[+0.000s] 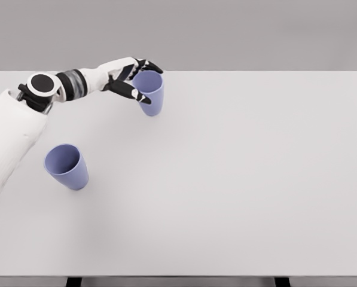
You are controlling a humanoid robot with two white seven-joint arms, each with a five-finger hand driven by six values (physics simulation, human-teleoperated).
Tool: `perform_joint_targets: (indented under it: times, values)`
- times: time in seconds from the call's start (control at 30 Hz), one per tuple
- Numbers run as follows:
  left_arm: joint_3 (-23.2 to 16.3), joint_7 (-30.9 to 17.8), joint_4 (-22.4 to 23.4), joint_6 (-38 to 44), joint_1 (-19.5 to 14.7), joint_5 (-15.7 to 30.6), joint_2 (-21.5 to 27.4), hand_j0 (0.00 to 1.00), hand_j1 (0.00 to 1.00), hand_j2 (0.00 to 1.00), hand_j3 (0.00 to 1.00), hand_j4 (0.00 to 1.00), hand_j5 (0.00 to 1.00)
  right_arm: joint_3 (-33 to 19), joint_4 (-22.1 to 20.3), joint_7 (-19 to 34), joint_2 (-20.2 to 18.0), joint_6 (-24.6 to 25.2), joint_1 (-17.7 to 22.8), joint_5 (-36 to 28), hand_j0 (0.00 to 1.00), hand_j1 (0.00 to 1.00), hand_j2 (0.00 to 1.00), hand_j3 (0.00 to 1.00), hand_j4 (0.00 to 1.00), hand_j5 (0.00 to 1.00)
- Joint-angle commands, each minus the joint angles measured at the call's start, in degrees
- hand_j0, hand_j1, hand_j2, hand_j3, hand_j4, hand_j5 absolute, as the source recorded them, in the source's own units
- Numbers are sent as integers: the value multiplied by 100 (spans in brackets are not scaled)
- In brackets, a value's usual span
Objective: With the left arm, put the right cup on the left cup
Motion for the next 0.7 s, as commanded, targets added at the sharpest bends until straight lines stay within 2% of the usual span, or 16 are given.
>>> perform_joint_targets:
  times: [0.0,0.2,0.67]
  values:
    - [7,1,-348,109,0,230,224,68,68,68,68,68,68,0,1,0,-1,0,0,-1,100,100,100,100,100,100]
    - [-10,1,-814,109,62,441,584,68,68,68,68,68,68,0,1,0,-1,0,0,-1,100,100,100,100,100,100]
    - [-19,1,-2290,214,483,1179,1779,68,68,68,68,68,68,0,1,0,-1,0,9,-1,100,100,100,100,100,100]
